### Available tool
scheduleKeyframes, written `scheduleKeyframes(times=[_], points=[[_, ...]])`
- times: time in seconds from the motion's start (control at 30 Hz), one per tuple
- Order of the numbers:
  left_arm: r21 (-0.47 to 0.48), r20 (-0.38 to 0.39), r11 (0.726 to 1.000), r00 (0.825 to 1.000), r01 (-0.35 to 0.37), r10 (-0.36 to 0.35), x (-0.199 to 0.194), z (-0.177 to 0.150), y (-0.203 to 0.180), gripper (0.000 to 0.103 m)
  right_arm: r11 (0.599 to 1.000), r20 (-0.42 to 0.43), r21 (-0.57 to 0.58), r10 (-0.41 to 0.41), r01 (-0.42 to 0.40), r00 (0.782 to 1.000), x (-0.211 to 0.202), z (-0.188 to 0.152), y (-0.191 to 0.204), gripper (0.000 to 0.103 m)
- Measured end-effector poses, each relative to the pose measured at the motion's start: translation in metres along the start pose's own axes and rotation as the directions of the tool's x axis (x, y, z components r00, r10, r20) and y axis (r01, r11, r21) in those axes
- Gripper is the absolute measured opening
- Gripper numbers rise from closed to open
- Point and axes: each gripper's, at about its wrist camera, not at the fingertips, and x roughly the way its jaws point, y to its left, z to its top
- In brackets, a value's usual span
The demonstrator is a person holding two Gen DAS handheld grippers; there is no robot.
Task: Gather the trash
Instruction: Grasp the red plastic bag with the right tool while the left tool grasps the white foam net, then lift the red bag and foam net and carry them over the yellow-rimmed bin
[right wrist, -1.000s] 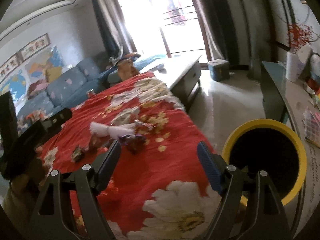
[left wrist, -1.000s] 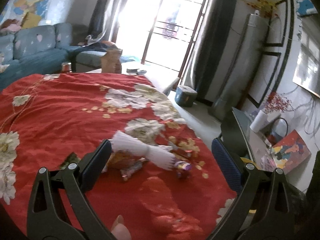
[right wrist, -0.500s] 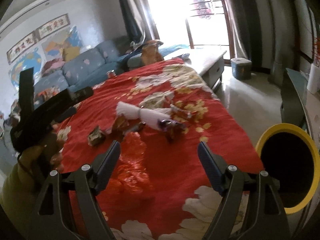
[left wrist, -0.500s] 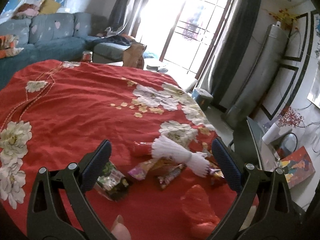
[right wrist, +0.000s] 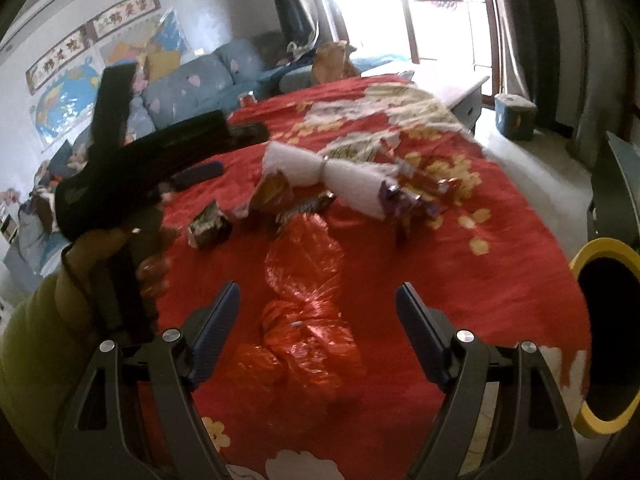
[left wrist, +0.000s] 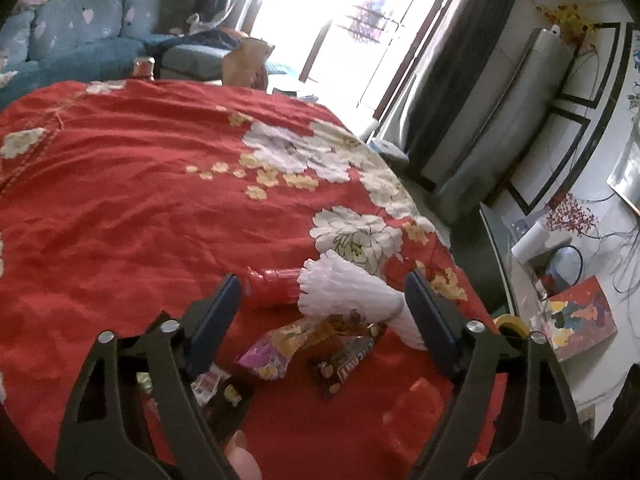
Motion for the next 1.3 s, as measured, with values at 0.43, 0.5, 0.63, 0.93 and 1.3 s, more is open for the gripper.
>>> scheduleKeyframes(times=[0.43,0.5,0.63,0.93,1.3], points=[[0.025,-0.059,0.999,0.998,0.031,-0.029,0.028,-0.001,-0.007,0.038,0.999,-0.101,0.002,0.039,-0.039,0.994,0.03,-0.015,0.005,0.069],[0.026,-0.057,0.999,0.998,0.033,-0.031,0.024,-0.003,-0.008,0.031,0.999,-0.108,-0.001,0.049,-0.049,0.993,0.031,-0.016,0.006,0.061],[0.039,-0.046,0.999,0.998,0.033,-0.032,0.017,-0.004,-0.011,0.02,0.999,-0.105,-0.016,0.05,-0.052,0.993,0.03,-0.02,0.009,0.051],[0.042,0.04,0.999,0.999,0.032,-0.034,-0.014,0.003,-0.018,0.015,0.996,-0.088,-0.053,0.063,-0.068,0.994,0.019,-0.021,0.015,0.043],[0.049,0.119,0.999,0.992,0.021,-0.027,-0.052,0.011,-0.027,0.015,0.994,-0.004,-0.078,0.07,-0.07,0.998,-0.012,-0.016,0.022,0.042]])
